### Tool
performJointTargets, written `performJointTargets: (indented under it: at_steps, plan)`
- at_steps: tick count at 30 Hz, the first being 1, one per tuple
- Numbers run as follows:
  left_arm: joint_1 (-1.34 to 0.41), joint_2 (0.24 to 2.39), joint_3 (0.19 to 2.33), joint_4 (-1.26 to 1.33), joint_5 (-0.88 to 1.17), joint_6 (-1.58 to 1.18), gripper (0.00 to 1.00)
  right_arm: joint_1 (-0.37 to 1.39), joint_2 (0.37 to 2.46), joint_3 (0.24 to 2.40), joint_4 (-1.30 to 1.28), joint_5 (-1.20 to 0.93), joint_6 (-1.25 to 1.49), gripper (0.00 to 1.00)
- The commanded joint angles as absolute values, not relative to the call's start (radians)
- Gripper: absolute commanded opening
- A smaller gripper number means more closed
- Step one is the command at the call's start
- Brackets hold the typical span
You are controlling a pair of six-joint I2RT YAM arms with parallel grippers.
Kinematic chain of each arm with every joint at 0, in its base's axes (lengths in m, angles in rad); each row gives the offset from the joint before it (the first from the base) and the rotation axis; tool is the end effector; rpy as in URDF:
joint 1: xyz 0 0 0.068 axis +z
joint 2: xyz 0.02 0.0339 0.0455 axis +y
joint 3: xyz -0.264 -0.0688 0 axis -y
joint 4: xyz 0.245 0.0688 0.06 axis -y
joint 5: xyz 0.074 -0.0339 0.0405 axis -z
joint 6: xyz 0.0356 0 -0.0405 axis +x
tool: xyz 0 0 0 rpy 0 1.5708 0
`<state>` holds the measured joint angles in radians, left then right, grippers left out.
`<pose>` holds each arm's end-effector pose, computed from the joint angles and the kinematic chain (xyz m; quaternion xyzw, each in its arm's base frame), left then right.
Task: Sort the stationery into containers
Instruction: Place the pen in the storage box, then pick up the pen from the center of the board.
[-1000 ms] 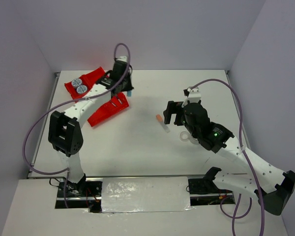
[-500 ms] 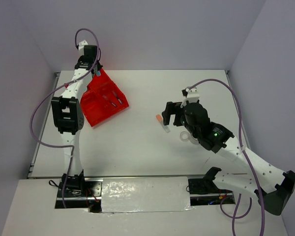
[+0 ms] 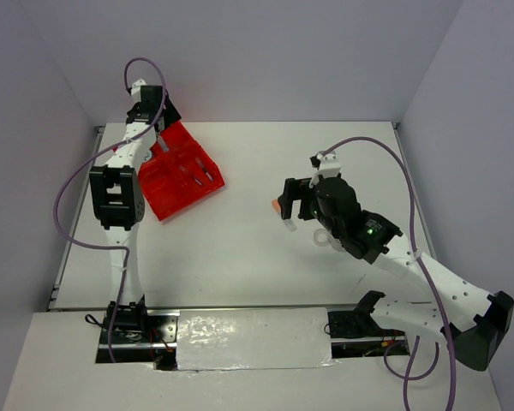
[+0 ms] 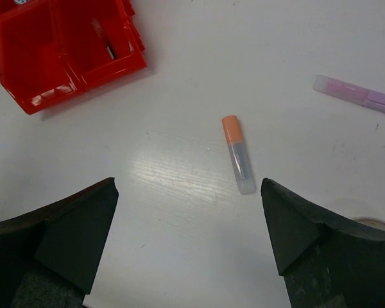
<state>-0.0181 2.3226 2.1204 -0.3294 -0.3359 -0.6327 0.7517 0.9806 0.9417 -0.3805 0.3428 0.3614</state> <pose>0.5452 0.0019 0.2614 -0.3380 0.7906 -0.0190 0.5102 0.1677 0.1404 0.3395 -0.0692 0.8288 0.1619 0.5311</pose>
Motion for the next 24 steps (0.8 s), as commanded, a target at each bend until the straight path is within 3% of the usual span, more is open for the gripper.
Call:
performJointTargets:
  at_steps: [1, 7, 13, 19, 24]
  plan:
    - [-0.017, 2.266, 2.108, -0.302, -0.276, -0.655, 0.94, 0.746, 0.983, 0.962, -0.336, 0.337, 0.342, 1.0]
    - [-0.092, 2.03, 1.924, -0.328, -0.245, -0.683, 0.99, 0.746, 0.965, 0.956, -0.348, 0.458, 0.388, 1.0]
    - [-0.444, 1.904, 1.629, -0.316, -0.316, -0.836, 0.99, 0.738, 0.848, 0.907, -0.344, 0.609, 0.451, 1.0]
    - [-0.713, 2.132, 1.799, -0.532, -0.439, -1.048, 0.99, 0.729, 0.842, 0.905, -0.414, 0.727, 0.5, 1.0]
    - [-0.796, 2.302, 1.956, -0.595, -0.453, -1.075, 0.97, 0.712, 0.841, 0.896, -0.41, 0.703, 0.495, 1.0]
